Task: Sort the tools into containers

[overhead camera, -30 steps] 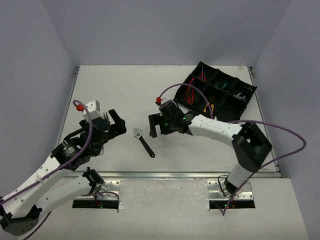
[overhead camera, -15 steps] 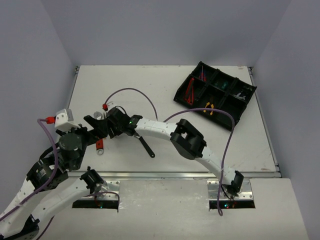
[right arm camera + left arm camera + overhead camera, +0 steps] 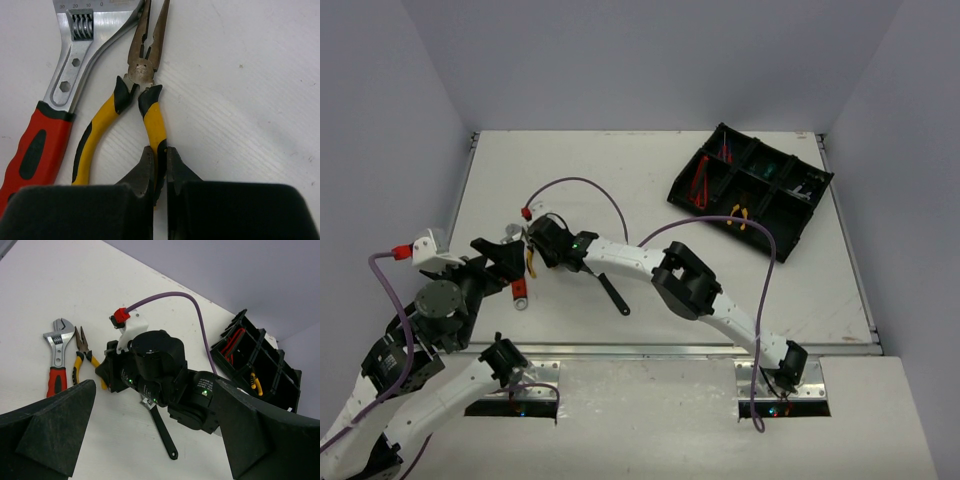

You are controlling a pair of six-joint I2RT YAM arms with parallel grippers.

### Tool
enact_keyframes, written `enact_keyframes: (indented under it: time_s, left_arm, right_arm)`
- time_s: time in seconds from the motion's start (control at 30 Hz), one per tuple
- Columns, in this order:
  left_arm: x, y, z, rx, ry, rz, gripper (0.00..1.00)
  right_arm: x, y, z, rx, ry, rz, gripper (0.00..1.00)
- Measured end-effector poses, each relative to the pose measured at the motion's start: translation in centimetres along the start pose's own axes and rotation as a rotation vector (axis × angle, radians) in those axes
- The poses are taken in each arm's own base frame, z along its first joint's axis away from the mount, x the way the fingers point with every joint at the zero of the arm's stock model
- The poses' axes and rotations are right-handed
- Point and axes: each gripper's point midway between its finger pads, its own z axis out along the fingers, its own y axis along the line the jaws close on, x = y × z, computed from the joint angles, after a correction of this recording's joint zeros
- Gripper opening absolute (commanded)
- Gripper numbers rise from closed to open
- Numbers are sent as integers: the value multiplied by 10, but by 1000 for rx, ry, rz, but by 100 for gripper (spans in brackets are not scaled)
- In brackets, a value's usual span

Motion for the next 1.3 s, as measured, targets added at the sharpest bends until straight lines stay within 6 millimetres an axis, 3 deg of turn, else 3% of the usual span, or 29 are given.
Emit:
enact_keyframes:
  time_s: [0.23, 0.5, 0.63, 0.93, 1.0, 1.1, 1.2, 1.3]
  left_arm:
    - [0, 0, 0, 1, -2, 2, 100]
    - [0, 0, 0, 1, -2, 5, 100]
    - [0, 0, 0, 1, -2, 6, 100]
    - [0, 0, 0, 1, -1, 6, 100]
    - [0, 0, 0, 1, -1, 6, 100]
    - [0, 0, 0, 1, -1, 7, 100]
    - [0, 0, 0, 0, 0, 7, 100]
    - [1, 1, 1, -1, 1, 9, 100]
  right_arm:
    - [4, -1, -6, 54, -20, -29, 0]
    - [30, -17, -59, 73, 97, -63, 0]
    - [19, -16, -83, 49, 99, -63, 0]
    - [-30, -28, -144, 28, -1, -37, 0]
    - [-33, -46, -163, 50, -9, -22, 0]
    - [-34, -93, -197, 116, -21, 35, 0]
    - [-34, -159, -229, 215, -49, 134, 0]
    - [-15, -232, -268, 367, -57, 232, 0]
